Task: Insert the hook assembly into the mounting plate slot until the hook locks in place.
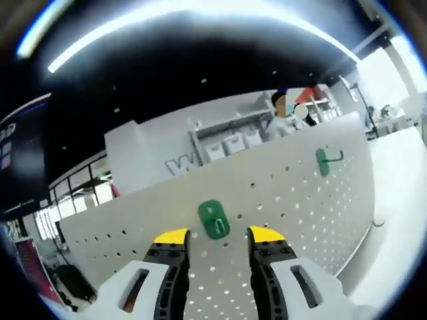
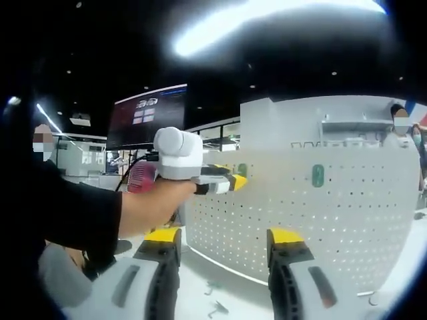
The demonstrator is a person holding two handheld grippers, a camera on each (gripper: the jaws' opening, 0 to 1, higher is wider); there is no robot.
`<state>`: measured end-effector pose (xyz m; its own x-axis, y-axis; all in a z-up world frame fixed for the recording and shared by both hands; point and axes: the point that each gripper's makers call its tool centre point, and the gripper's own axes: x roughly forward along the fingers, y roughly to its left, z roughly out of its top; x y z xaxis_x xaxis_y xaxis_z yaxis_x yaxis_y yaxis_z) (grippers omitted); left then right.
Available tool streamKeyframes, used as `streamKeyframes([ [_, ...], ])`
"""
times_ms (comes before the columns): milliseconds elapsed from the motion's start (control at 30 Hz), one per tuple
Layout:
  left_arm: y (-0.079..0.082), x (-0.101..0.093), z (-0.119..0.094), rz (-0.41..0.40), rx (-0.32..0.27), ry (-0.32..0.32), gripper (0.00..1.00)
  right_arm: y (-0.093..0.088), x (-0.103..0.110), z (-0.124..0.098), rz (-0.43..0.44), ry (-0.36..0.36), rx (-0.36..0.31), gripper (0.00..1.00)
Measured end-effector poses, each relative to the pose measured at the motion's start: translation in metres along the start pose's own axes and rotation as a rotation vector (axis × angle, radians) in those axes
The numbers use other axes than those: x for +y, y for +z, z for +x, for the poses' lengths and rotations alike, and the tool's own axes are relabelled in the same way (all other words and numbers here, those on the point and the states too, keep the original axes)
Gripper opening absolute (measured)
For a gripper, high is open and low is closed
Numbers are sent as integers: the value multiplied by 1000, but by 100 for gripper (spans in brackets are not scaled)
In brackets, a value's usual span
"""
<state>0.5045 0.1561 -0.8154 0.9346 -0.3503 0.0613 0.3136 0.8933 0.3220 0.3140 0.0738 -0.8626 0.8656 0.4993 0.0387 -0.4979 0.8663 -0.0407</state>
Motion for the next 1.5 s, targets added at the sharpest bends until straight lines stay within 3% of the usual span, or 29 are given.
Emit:
streamKeyframes([
  [133,1,2,-7,-71,-8,-19,43,-2,1,1,-10,1,6,49],
  [600,0,-2,-42,-116,-21,-98,59,-5,-1,2,-34,-10,17,48],
  [900,-15,-2,-72,-154,-16,-125,64,-10,-1,3,-29,-11,34,48],
  [1167,-39,-12,-101,-184,20,-153,64,-19,0,2,-32,-13,64,48],
  [1500,-58,-25,-133,-213,35,-166,63,-22,4,4,-46,-9,73,47],
])
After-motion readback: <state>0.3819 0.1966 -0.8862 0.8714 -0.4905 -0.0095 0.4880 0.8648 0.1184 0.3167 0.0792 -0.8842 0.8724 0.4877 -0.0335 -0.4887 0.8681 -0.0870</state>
